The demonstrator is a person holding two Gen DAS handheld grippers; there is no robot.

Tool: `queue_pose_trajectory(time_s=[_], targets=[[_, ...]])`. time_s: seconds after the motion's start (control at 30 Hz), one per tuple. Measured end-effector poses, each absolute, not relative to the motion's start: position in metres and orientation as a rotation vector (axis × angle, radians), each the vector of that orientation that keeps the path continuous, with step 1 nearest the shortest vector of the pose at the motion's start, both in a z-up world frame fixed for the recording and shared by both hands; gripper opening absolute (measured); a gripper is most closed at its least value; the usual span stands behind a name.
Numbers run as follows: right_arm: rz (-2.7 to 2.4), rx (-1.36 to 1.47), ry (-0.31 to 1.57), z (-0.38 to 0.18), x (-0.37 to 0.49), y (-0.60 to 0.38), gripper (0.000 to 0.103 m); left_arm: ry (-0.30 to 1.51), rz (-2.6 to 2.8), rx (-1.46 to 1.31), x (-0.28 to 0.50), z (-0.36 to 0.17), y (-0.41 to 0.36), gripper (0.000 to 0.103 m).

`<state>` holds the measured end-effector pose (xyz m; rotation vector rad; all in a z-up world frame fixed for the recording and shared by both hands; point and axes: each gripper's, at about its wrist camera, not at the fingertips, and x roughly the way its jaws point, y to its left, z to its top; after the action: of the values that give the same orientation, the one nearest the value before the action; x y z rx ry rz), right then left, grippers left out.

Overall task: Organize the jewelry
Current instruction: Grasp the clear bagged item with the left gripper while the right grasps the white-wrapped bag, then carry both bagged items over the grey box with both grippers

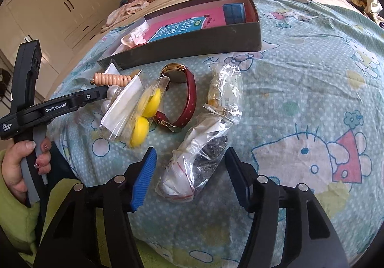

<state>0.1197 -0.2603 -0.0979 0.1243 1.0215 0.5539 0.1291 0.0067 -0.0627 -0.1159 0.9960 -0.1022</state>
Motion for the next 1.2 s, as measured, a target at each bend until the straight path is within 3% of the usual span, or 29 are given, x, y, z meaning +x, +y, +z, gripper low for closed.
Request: queue_pose_trajectory(time_s=[0.17,0.47,1.2], targets=[[0.569,0.120,1.015,-0.101,0.122,-0.259,0.042,1.017,-0.101,-0.132,0.140,-0.070,0.012,0.019],[0.619,0.106,0.997,-0.090,0.111,-0.262,0.038,0.984,-0.150,-0.186,0.135,-0.065,0.016,0.010],[0.661,0.018,0.821,-0.024,0.112,-0.251,0.038,0.808,-0.106,-0.239,0.109,-0.003,0.060,0.010]])
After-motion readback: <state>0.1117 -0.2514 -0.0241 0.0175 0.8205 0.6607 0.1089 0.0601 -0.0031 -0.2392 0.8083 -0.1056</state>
